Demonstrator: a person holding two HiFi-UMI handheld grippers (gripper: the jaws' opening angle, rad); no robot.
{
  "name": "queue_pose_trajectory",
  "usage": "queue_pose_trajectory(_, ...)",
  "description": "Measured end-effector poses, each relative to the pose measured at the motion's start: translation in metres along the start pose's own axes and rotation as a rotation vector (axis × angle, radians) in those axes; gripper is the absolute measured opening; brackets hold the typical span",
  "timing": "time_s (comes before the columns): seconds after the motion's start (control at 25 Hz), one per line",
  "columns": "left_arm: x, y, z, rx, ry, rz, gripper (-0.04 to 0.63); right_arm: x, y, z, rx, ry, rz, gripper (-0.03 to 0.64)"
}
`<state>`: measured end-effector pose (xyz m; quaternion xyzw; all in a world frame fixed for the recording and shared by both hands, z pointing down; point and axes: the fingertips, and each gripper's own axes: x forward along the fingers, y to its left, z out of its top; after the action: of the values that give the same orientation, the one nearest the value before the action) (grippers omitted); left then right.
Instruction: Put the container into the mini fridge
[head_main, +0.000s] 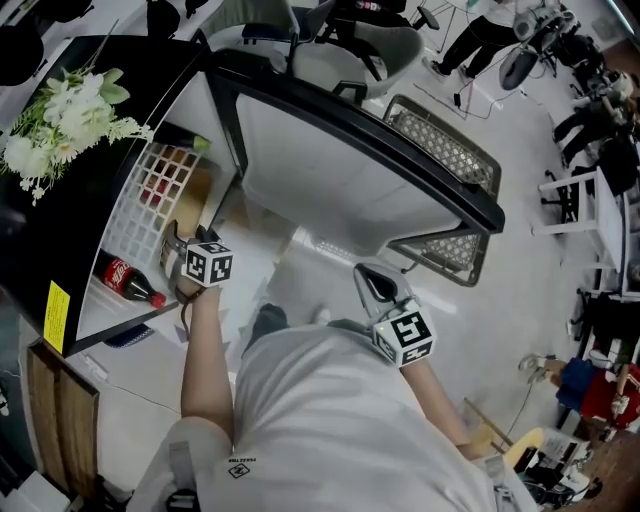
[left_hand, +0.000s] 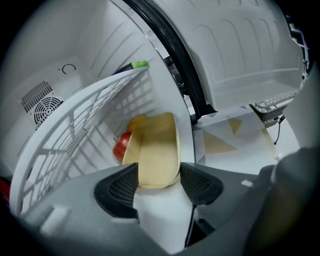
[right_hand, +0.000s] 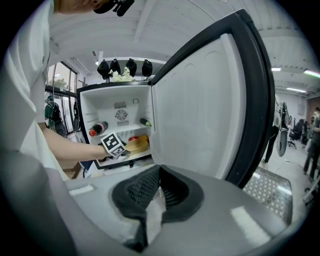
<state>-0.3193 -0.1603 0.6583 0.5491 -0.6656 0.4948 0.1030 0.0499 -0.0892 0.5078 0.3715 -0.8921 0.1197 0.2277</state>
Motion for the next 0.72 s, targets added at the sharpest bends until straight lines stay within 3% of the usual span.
queue_pose_trajectory(0.4, -0.005, -0.011, 0.009, 0.014, -0.032, -0.023, 0.27, -0.003, -0.002, -0.002, 0.001, 0.0, 0.002, 0.003)
queue_pose_trajectory(0.6, -0.02, -0.025, 0.025, -0.001, -0.082, -0.085, 0.27, -0.005, -0.006, -0.002, 0.009, -0.012, -0.005, 0.003)
queue_pose_trajectory(0.72, -0.037, -0.038, 0.039, -0.023, -0.125, -0.137, 0.214, -0.008, -0.009, 0.0, 0.012, -0.023, -0.009, 0.003)
